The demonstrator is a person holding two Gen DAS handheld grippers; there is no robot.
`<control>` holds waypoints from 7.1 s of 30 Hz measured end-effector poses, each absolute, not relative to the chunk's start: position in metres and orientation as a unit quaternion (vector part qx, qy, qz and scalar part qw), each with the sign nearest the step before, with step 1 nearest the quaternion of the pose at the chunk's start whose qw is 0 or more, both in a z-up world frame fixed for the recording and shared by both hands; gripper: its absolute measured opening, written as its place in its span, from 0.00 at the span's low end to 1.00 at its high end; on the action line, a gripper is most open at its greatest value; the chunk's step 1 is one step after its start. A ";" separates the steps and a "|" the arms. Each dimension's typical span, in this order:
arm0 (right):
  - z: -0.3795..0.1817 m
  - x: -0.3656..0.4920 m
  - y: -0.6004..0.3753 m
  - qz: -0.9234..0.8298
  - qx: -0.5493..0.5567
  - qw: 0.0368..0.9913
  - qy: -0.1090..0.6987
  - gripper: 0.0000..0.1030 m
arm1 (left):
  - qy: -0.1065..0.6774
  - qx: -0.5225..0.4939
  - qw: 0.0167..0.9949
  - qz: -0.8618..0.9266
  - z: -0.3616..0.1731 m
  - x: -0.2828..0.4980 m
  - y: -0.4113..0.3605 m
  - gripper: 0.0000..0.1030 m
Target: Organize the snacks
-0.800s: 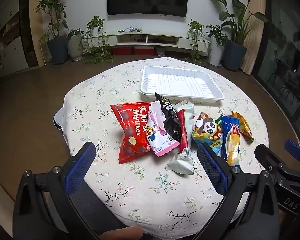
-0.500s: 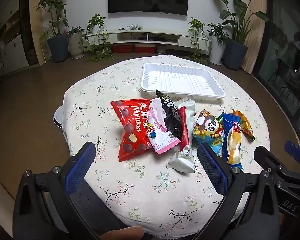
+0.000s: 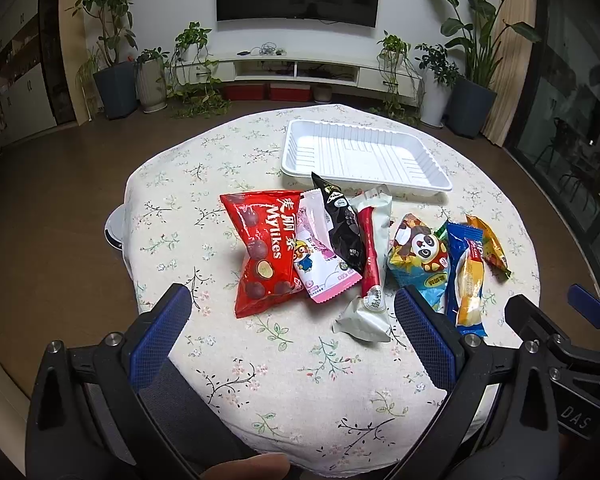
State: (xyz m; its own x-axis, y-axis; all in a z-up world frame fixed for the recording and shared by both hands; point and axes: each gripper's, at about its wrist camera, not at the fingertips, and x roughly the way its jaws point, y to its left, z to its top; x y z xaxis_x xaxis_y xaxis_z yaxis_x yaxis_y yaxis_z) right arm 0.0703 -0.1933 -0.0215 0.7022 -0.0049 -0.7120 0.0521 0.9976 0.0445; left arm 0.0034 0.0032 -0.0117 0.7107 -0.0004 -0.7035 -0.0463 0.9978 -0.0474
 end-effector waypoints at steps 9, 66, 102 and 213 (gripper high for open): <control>-0.023 0.070 -0.192 -0.016 0.029 0.921 0.388 1.00 | 0.381 -0.030 0.924 0.012 -0.013 0.003 0.002 1.00; -0.028 0.070 -0.188 -0.016 0.025 0.919 0.393 1.00 | 0.383 -0.032 0.923 0.010 -0.014 0.002 0.003 1.00; -0.031 0.068 -0.190 -0.014 0.031 0.918 0.394 1.00 | 0.389 -0.074 0.917 -0.055 -0.029 0.002 0.011 1.00; -0.001 0.232 -0.397 0.030 0.198 0.890 0.409 0.25 | 0.424 -0.140 0.878 -0.173 0.017 0.217 0.124 0.33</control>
State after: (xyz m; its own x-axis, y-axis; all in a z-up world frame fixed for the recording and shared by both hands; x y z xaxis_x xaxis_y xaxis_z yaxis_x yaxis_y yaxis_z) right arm 0.2321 -0.3974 -0.0011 0.6637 0.2162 -0.7161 0.1078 0.9197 0.3776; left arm 0.2174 0.1237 0.0168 0.5803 -0.4225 -0.6963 0.1851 0.9010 -0.3924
